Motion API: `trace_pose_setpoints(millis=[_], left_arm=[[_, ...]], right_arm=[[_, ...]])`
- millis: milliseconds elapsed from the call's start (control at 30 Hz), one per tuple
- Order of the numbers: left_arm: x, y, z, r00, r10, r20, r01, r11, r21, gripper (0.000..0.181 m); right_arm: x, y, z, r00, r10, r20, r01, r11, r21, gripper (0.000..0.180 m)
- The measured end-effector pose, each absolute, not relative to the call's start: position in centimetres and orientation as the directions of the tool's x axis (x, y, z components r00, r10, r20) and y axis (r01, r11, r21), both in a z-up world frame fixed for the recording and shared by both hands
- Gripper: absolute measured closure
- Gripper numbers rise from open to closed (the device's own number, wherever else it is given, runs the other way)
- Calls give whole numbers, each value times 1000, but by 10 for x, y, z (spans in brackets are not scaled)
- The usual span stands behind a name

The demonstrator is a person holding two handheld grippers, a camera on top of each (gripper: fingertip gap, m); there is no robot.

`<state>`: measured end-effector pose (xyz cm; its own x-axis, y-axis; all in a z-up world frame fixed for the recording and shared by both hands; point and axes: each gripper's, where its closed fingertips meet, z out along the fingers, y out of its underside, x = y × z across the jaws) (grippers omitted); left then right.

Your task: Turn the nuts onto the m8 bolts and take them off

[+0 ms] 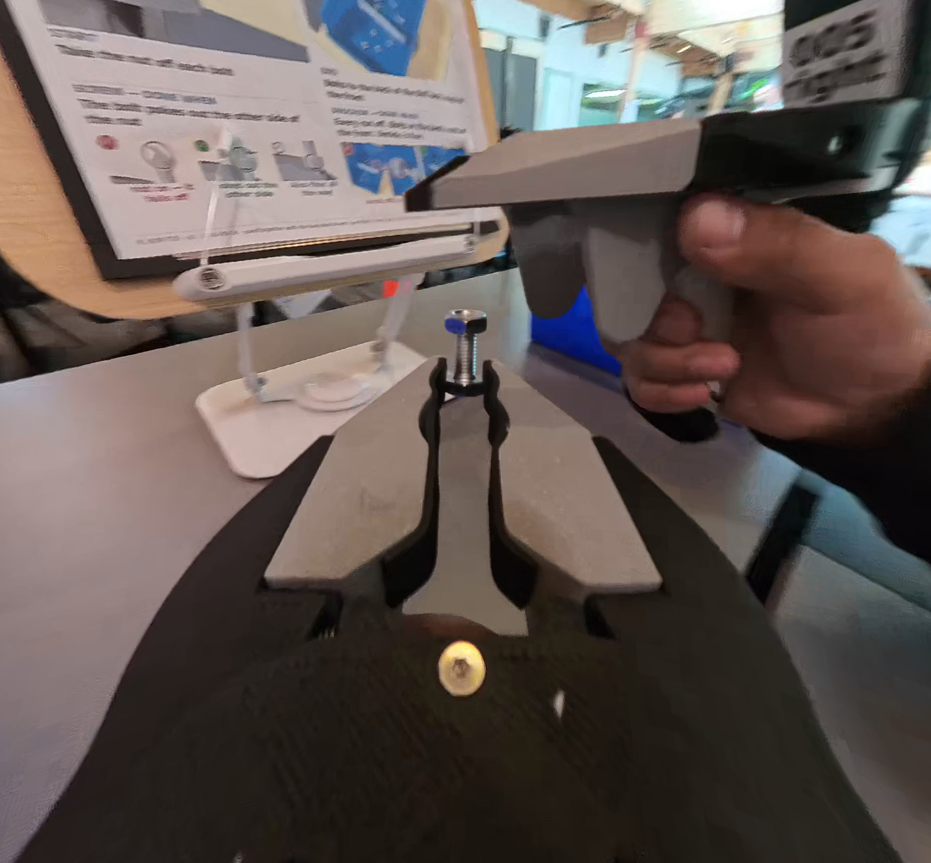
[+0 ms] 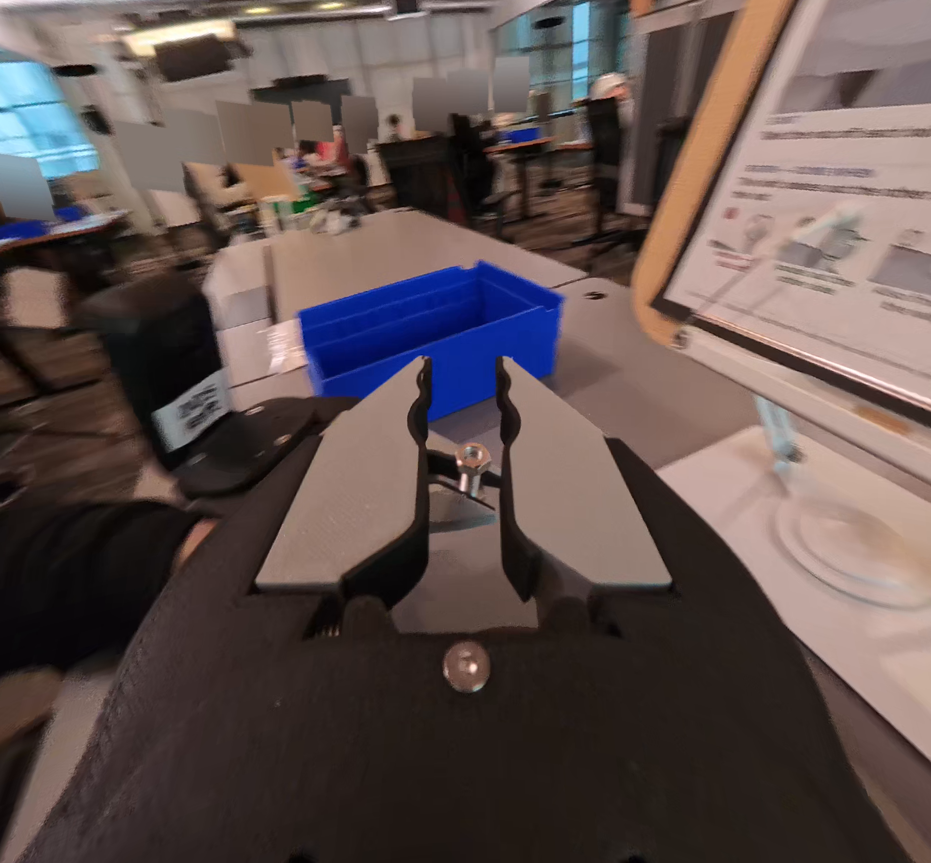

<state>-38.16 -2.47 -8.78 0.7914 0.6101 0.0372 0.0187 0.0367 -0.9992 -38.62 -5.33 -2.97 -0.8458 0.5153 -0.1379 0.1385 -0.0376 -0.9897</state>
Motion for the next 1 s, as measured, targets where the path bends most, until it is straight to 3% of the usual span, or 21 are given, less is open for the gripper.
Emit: trace_pose_setpoints(millis=[167,300,600,1000], left_arm=[[-340,-16,-70,941,120,317,298,151,-943,169],[-318,-20,-70,939,-84,333,341,100,-935,169],[-300,-22,-61,936,-186,300,323,108,-940,169],[-297,-27,-52,924,-228,308,343,138,-929,169]], right_arm=[[-346,-38,-15,-960,199,-200,208,23,-978,155],[-326,-34,-7,-974,25,-225,223,-41,-974,158],[-312,-57,-31,-948,-102,-300,300,22,-954,155],[-306,-57,-30,-945,-139,-296,297,11,-955,160]])
